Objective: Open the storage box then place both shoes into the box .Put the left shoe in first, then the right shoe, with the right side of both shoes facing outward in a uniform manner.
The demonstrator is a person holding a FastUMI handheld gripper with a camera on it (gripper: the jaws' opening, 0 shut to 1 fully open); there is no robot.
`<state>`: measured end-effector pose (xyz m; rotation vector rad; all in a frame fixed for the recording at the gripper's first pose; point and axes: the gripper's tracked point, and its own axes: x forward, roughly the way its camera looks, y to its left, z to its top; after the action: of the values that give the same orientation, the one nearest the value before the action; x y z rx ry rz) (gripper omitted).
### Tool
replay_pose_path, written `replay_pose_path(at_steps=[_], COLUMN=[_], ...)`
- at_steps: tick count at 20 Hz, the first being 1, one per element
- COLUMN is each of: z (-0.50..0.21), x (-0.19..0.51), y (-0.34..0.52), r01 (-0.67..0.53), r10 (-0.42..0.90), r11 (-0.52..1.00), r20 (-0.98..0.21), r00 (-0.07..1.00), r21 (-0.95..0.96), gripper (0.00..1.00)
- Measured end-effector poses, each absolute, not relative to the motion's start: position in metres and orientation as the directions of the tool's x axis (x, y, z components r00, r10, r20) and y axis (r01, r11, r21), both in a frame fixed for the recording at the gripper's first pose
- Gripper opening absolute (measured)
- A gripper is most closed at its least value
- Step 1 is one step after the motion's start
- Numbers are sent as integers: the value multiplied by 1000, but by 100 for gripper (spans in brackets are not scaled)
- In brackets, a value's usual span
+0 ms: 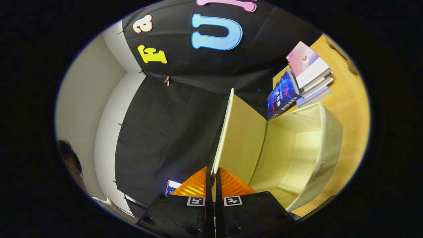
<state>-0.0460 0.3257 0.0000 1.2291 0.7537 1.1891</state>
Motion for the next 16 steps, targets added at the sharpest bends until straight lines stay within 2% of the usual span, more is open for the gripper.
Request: replay_pose_path(at_steps=[8, 13, 14, 16], z=[33, 35, 31, 14], x=[-49, -50, -52, -54], y=[414, 453, 457, 462], r01=[-276, -283, -291, -314], r10=[970, 980, 982, 983], r11=[-80, -27, -7, 60], r20=[139, 82, 62, -1], r00=[201, 184, 180, 185], r21=[958, 959, 957, 947], gripper=[6, 6, 7, 17])
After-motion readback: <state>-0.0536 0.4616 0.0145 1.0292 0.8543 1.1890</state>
